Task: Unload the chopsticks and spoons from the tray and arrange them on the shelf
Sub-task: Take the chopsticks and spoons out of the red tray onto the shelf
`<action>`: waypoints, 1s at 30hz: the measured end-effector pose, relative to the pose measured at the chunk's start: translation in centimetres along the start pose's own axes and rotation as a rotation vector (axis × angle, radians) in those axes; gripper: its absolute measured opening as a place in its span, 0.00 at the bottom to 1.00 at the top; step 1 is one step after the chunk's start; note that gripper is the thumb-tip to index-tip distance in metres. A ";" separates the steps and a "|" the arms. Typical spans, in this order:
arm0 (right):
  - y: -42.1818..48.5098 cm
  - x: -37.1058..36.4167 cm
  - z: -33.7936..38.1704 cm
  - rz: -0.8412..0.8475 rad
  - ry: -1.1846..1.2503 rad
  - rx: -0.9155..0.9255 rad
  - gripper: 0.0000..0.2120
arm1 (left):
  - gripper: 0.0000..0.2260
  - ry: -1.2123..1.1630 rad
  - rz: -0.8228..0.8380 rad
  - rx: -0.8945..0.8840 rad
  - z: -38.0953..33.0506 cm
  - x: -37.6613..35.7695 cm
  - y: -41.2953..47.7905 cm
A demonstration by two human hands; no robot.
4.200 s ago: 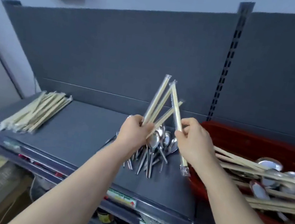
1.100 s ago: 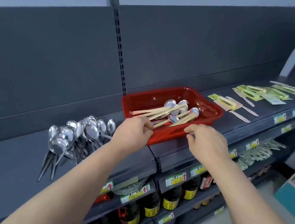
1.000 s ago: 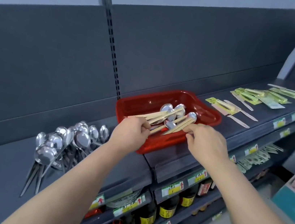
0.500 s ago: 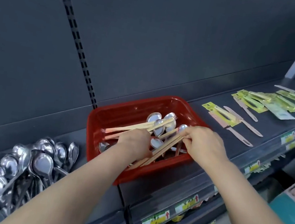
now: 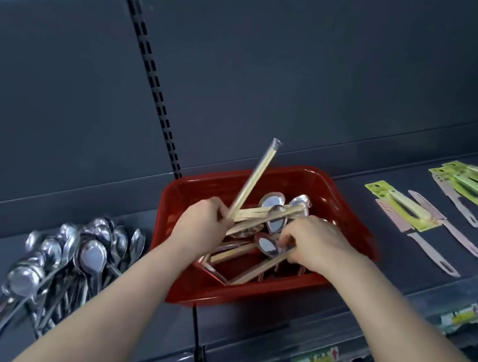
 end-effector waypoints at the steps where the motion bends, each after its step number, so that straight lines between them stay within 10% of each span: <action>1: 0.3 -0.5 0.2 0.055 -0.015 0.009 0.14 | 0.04 -0.035 -0.044 0.036 0.6 0.4 0.2; 7: 1.2 -1.9 0.5 0.204 -0.024 0.014 0.12 | 0.06 -0.274 -0.251 0.161 2.7 2.0 0.5; 13: 1.9 0.7 -1.1 -0.175 0.018 -0.035 0.09 | 0.02 -0.259 -0.339 0.151 2.9 3.5 1.4; 22: 1.8 2.5 -3.3 -0.483 0.357 -0.096 0.06 | 0.06 0.029 0.077 0.125 0.7 -1.7 2.1; 30: 1.6 2.2 -3.7 -0.481 0.362 -0.110 0.08 | 0.06 0.181 0.078 0.126 0.9 -2.8 2.2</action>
Point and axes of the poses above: each hand's wrist, its own y-axis towards the middle knuckle, its own x-axis out of the back of the hand, z = x × y, the point moved 7 cm from there along y, towards the middle knuckle, and after that the axes turned 2 degrees about -z, right-handed, at the moved point
